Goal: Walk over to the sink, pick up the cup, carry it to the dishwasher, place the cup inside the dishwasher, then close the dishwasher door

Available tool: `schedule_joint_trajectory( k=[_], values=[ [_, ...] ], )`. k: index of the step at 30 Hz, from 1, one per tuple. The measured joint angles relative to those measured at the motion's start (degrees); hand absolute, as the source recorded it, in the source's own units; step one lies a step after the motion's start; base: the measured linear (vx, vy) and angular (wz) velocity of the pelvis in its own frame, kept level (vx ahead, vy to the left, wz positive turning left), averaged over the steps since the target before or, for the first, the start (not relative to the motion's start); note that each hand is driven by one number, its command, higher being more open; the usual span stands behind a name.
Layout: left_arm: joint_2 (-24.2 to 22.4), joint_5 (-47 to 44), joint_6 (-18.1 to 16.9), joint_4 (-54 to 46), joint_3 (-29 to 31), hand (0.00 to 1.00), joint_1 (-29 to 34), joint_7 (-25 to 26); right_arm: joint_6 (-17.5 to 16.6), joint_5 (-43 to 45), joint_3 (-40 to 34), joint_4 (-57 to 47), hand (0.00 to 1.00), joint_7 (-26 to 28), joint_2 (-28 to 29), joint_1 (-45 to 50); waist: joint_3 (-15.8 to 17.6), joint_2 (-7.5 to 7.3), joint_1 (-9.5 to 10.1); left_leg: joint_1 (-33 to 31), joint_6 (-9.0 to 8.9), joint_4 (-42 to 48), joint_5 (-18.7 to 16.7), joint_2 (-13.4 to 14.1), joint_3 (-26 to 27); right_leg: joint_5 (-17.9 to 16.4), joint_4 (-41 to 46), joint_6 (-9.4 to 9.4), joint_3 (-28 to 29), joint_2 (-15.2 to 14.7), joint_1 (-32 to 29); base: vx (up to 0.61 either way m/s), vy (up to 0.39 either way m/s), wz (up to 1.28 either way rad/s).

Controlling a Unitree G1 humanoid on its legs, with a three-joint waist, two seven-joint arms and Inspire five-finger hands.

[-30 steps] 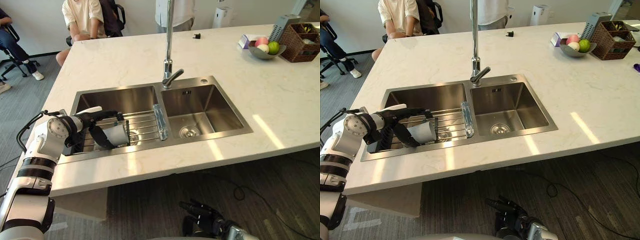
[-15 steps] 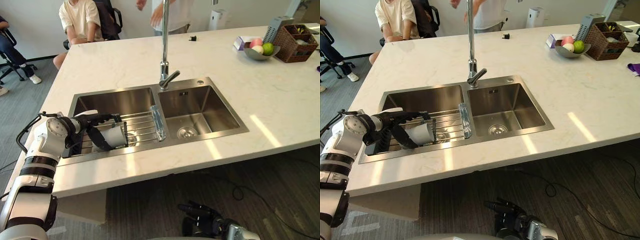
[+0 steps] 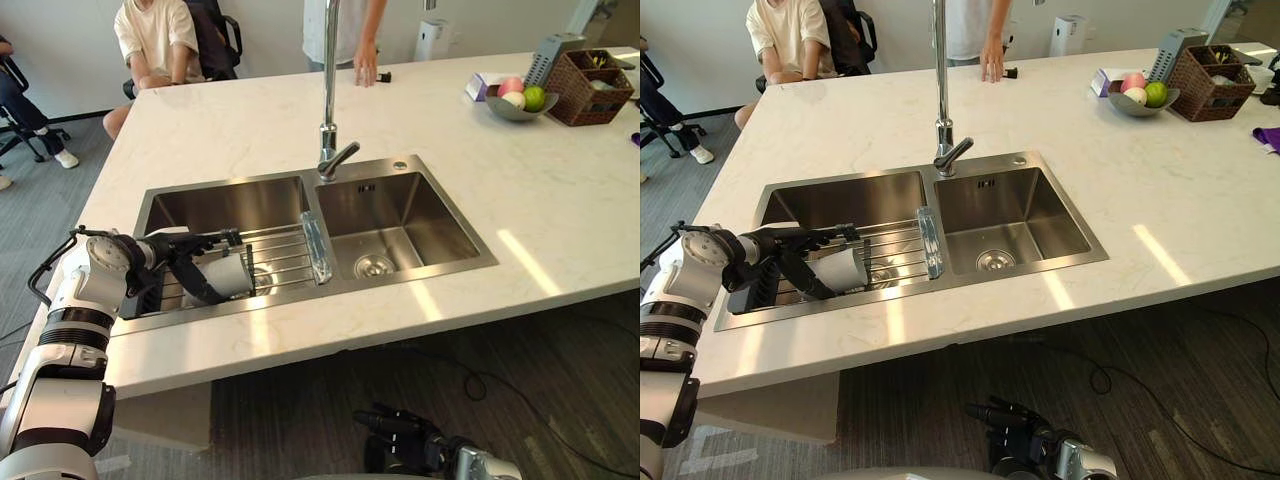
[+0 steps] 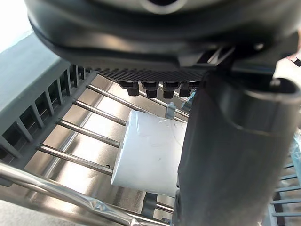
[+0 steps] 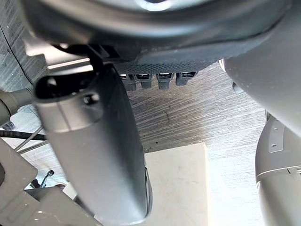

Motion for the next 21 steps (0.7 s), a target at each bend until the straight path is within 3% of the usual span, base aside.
schedule_joint_trajectory(
  k=[6,12,21],
  values=[
    [-0.2,-5.6,4.8,1.8,0.3,1.0,0.5,2.4,0.1,0.0,0.0,0.3,1.0,0.5,-0.1,-0.1,0.0,0.01,0.04,-0.1,-0.02,0.2,0.0,0.0,0.0,0.0,0.0,0.0,0.0,0.0,0.0,0.0,0.0,0.0],
    [-0.9,-12.0,9.2,4.2,4.4,1.0,2.5,3.8,1.0,-0.4,0.0,0.3,1.0,0.5,-0.1,-0.4,0.0,0.06,0.17,-0.1,0.0,0.3,0.0,0.0,0.0,0.0,0.0,0.0,0.1,0.0,0.0,0.0,0.0,0.0],
    [-1.0,-15.3,11.2,5.5,4.8,1.0,2.3,3.6,2.1,-1.1,0.0,1.0,1.0,0.9,-0.2,-1.3,0.0,0.08,0.15,0.0,0.0,0.5,-0.3,0.0,0.2,0.0,0.0,0.01,0.3,0.0,0.2,0.0,0.0,0.0]
  ],
)
